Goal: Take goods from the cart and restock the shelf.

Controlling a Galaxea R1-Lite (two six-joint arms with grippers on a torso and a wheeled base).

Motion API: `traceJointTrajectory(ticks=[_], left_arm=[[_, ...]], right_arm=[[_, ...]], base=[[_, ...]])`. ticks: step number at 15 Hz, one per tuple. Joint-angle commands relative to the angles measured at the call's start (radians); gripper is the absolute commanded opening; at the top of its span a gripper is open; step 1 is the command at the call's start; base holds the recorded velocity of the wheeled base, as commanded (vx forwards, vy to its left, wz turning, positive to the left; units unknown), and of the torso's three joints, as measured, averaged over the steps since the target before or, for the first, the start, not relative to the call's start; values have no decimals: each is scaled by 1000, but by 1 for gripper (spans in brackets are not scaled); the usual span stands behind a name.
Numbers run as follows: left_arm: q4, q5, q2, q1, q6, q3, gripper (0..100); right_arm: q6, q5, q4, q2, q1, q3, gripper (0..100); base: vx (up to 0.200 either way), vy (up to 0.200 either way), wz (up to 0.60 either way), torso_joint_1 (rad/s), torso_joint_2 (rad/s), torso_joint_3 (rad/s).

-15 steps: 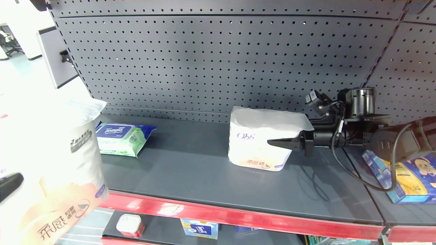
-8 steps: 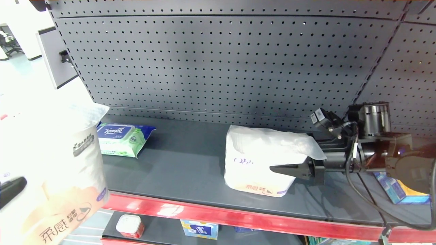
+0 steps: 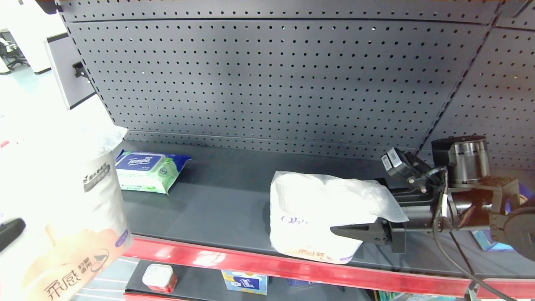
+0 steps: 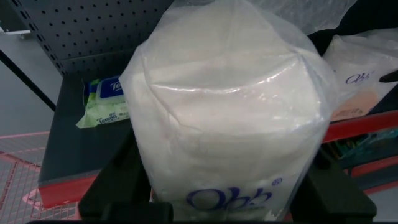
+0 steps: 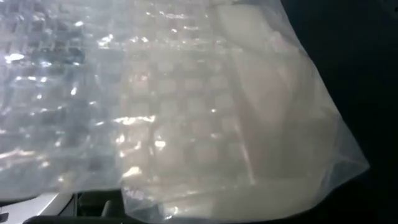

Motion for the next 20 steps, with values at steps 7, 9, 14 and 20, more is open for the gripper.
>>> traceJointTrajectory(ticks=[7, 9, 14, 20], left_arm=[[0, -1, -6, -1, 0, -1, 0], [0, -1, -6, -1, 0, -1, 0], [0, -10, 1, -1, 1, 14, 0], [-2, -119, 64, 0, 0, 14, 0]], right_arm=[[-7, -4, -4, -11, 14, 16, 100], [-4, -21, -4, -15, 16, 21, 100], [-2, -73, -6, -113, -59, 121, 100], [7, -99, 0, -475, -298, 374, 100]], base=[[0, 0, 0, 0, 0, 0], [0, 0, 0, 0, 0, 0], [0, 0, 0, 0, 0, 0], [0, 0, 0, 0, 0, 0]])
